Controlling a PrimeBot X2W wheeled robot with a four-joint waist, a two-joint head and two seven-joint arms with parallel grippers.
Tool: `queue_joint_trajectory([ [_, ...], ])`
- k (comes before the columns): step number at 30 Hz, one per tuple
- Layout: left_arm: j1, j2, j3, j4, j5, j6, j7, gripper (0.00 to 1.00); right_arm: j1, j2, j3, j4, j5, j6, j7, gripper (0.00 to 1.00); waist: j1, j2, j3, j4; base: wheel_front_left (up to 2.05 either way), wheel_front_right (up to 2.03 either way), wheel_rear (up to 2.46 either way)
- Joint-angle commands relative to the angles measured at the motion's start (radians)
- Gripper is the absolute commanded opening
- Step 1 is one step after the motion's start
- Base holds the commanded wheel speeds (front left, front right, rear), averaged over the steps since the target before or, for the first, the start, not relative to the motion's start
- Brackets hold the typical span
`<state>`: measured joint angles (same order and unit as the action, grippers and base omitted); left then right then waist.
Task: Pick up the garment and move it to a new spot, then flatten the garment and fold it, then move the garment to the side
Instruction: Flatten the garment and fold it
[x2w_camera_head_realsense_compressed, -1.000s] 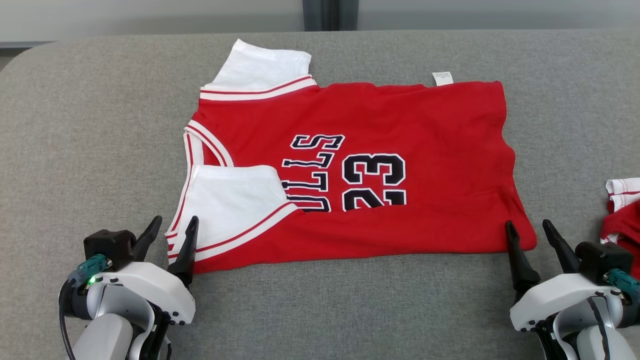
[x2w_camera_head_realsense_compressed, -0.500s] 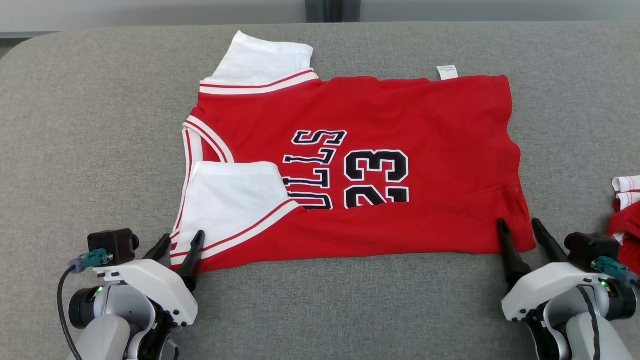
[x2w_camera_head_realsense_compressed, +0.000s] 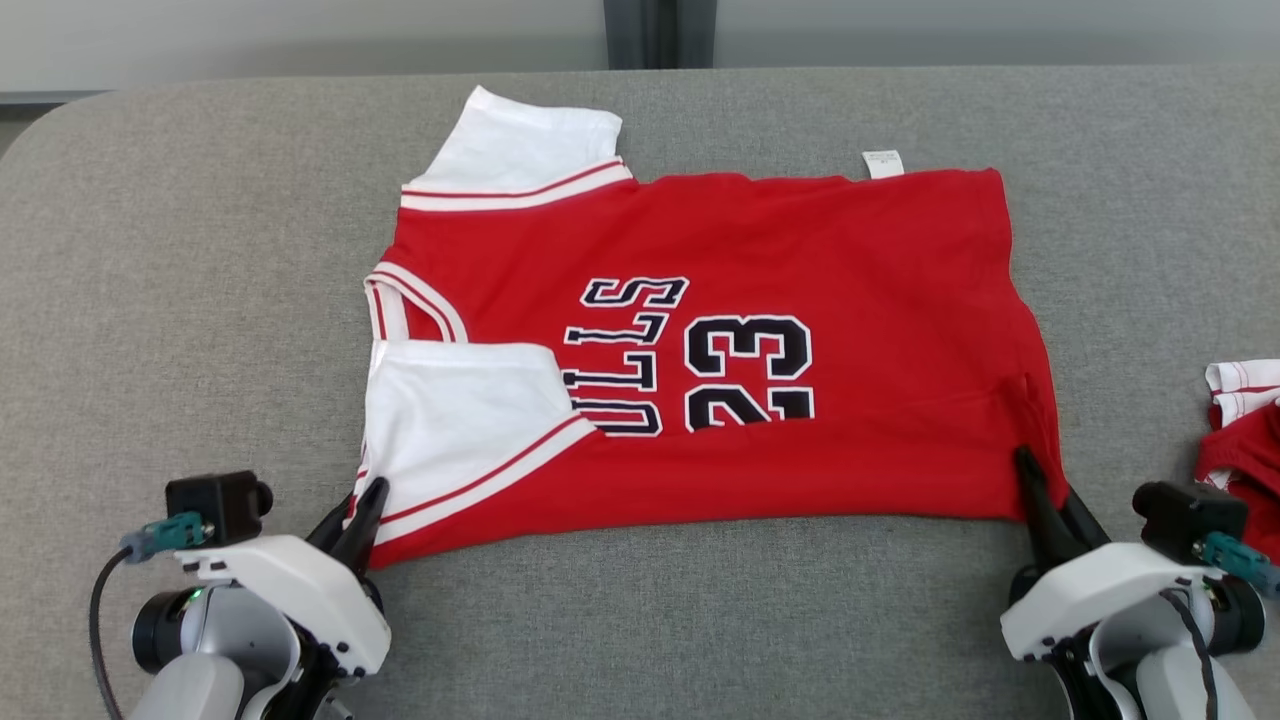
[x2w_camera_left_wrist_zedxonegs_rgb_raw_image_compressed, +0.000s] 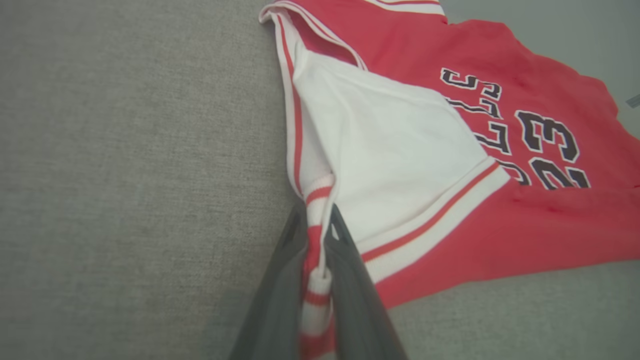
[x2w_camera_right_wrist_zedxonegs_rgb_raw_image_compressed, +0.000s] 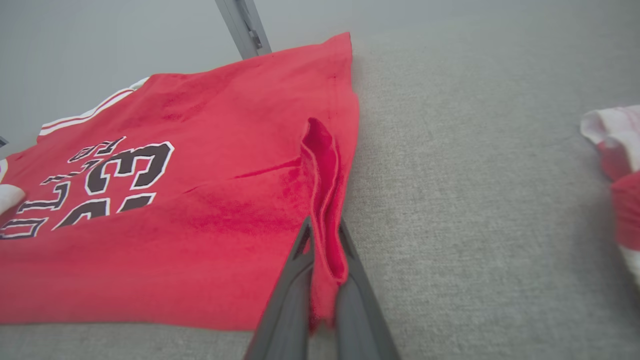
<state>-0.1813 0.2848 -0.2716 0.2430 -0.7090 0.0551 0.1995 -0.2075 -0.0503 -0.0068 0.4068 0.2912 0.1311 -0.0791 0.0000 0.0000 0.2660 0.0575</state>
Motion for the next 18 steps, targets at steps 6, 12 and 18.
queue_joint_trajectory([
  [6,0.108,0.047,0.027,-0.105,-0.024,0.029,0.027,0.00,0.136,-0.010,-0.021,-0.158,0.025,-0.001,0.059,0.00,0.0000,0.0000,-0.024,-0.009,0.00,0.00,0.00],
  [12,0.223,0.075,0.041,-0.206,-0.044,0.066,0.062,0.00,0.261,-0.007,-0.042,-0.267,0.037,-0.001,0.133,0.00,0.0000,0.0000,-0.034,-0.025,0.00,0.00,0.00],
  [18,0.298,0.073,0.046,-0.272,-0.066,0.100,0.086,0.00,0.311,-0.005,-0.039,-0.301,0.038,-0.001,0.177,0.00,0.0000,0.0000,-0.031,-0.042,0.00,0.00,0.00],
])
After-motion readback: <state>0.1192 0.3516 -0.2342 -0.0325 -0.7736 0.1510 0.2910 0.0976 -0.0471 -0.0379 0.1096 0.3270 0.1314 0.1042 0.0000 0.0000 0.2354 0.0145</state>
